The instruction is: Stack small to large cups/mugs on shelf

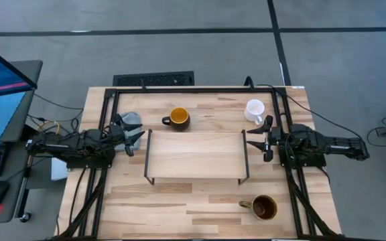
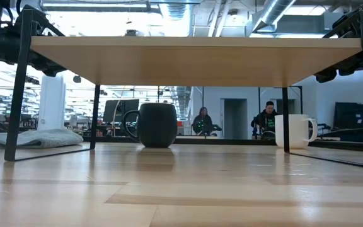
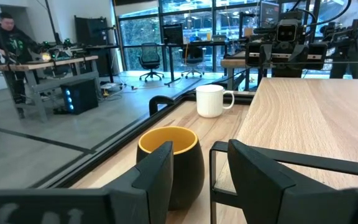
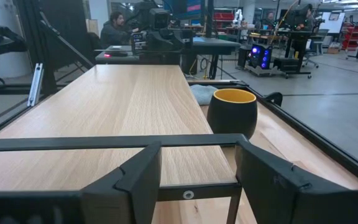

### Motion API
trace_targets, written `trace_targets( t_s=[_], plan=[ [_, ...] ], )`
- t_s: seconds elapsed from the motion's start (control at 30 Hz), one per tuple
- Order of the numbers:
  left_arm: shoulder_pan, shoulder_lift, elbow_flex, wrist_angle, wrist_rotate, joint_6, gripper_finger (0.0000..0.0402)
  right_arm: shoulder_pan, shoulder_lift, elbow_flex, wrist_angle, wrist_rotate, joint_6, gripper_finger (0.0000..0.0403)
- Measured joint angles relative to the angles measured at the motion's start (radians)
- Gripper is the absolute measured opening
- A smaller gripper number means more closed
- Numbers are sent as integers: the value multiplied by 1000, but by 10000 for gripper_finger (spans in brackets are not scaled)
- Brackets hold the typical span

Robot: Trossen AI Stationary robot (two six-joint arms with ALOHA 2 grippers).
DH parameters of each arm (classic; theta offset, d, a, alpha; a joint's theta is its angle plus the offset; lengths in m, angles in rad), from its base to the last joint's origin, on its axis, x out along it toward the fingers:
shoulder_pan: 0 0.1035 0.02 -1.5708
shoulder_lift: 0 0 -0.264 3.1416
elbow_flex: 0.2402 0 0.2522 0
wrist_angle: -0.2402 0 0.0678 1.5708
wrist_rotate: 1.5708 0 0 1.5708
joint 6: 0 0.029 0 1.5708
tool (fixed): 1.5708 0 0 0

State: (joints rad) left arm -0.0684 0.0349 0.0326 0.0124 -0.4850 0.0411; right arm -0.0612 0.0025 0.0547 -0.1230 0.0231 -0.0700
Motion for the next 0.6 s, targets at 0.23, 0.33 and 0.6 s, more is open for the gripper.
trace_targets(
  t_s=[0.23,0.33,0.6],
  plan=[
    [0,0,0,0,0,0,146,0,0,-1,9,1,2,228],
    [0,0,0,0,0,0,146,0,0,-3,53,8,54,228],
    [0,0,0,0,0,0,146,0,0,-3,202,11,65,228]
  ],
)
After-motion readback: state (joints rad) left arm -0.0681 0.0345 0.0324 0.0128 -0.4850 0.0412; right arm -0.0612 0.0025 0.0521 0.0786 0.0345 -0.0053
